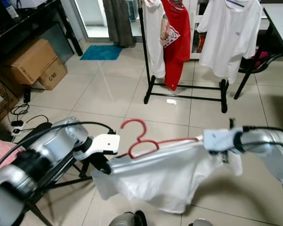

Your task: Hang hanger

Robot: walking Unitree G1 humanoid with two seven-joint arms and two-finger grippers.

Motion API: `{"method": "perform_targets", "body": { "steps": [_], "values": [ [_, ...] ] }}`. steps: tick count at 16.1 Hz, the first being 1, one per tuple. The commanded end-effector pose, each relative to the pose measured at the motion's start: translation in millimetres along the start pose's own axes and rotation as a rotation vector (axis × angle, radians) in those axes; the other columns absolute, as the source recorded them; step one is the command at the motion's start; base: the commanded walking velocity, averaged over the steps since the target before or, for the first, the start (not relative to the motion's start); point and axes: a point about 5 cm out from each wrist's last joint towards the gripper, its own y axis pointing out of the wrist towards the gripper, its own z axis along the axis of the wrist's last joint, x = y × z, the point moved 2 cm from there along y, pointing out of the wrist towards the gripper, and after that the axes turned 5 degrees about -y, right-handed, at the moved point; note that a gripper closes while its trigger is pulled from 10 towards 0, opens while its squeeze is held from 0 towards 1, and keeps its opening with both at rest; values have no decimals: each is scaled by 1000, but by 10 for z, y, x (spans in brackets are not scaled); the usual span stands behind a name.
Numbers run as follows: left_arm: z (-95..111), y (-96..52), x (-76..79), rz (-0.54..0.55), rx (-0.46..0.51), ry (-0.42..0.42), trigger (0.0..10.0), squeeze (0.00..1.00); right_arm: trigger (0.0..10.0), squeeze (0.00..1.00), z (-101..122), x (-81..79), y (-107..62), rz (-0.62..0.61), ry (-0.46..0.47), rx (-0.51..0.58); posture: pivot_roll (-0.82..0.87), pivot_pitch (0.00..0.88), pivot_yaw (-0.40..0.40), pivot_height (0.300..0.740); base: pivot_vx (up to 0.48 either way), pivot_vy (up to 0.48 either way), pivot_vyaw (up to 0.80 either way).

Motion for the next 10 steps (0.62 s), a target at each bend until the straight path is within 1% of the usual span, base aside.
{"method": "perform_targets", "body": {
  "steps": [1,2,3,4,5,6,7,9,10],
  "values": [
    [-466,27,57,-36,-171,-152,0,0,0,0,-325,218,-214,-98,79,-143,-83,64,190,740,0,0,0],
    [-454,39,59,-43,-169,-155,0,0,0,0,-318,215,-213,-94,70,-143,-83,64,190,740,0,0,0],
    [-456,102,59,-53,-189,-149,0,0,0,0,-248,267,-242,-129,93,-106,-85,66,192,740,0,0,0],
    [-465,127,60,-56,-199,-148,0,0,0,0,-222,297,-266,-146,92,-97,-86,66,192,740,0,0,0],
    [-498,186,53,-54,-224,-151,0,0,0,0,-154,402,-351,-212,135,-58,-89,68,194,740,0,0,0],
    [-506,241,55,-56,-227,-159,0,0,0,0,-111,468,-429,-252,152,-35,-91,70,194,740,0,0,0],
    [-518,295,72,-64,-229,-169,0,0,0,0,-92,494,-477,-265,144,-32,-91,70,194,740,0,0,0],
    [-560,383,66,-49,-253,-166,0,0,0,0,-17,499,-506,-259,128,-12,-99,71,193,740,0,0,0],
    [-513,400,40,-35,-231,-165,0,0,0,0,45,440,-461,-229,130,13,-102,68,191,740,0,0,0]
  ]
}}
